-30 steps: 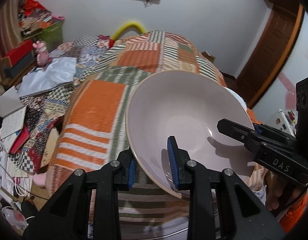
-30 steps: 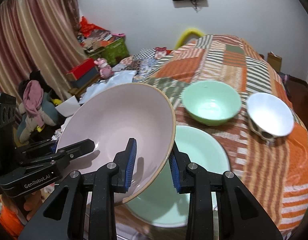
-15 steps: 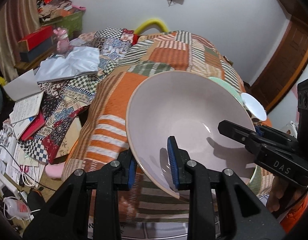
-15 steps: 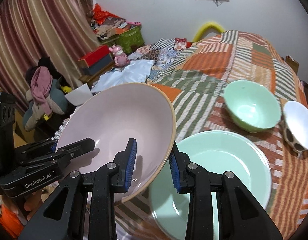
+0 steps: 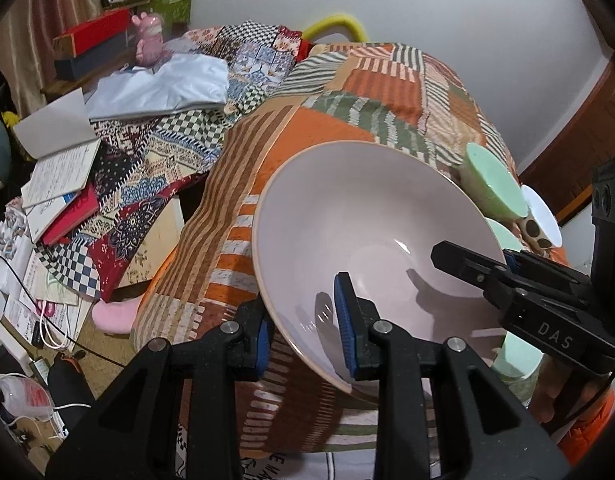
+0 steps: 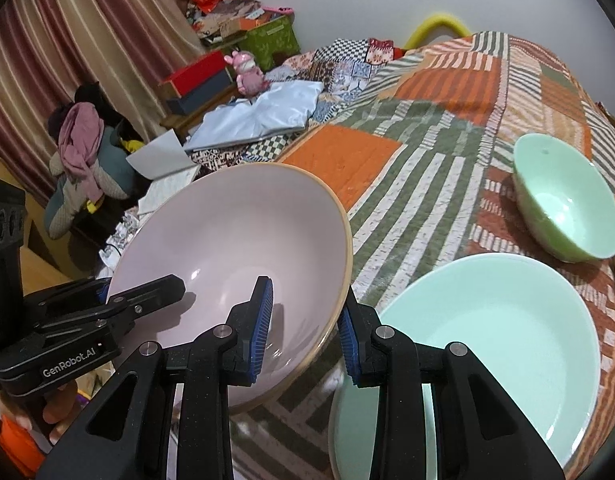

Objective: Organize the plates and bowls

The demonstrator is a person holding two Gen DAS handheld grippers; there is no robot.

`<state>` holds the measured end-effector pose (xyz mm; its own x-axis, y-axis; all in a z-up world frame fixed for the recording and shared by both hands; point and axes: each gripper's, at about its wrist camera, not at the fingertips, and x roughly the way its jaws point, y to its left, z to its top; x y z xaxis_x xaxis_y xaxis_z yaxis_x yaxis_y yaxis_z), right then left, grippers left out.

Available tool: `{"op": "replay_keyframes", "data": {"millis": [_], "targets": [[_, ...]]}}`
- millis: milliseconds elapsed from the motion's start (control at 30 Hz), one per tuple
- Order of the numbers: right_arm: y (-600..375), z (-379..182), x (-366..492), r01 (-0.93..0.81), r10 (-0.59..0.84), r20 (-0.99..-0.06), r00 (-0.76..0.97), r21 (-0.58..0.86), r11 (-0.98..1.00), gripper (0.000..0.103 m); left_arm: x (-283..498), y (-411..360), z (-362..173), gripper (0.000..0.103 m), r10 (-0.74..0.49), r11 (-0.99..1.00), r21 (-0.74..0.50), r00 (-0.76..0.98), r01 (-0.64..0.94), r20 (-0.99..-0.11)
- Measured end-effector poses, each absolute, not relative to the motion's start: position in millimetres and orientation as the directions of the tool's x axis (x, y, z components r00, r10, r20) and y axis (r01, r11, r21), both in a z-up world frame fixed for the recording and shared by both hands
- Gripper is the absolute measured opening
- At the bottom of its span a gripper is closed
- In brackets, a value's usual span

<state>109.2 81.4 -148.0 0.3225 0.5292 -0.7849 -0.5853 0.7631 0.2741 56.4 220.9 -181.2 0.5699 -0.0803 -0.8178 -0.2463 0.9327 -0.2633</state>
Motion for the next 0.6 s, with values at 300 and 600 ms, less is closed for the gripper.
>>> {"op": "replay_keyframes", "data": {"millis": [300,600], "targets": [[92,-165,116,-0.586,0.497,-0.816,0.296,0.256,0.769,0.029,65,231,-205,0.028,-0.107,0.924,-0.279,0.525,-0.260,-0.844],[91,-169,116,-0.602,0.494,-0.825,0.276,0.253,0.758,0.031,67,229,-210,0.028,-0.113,0.925,-0.279,0.516,-0.258,-0.849]]}}
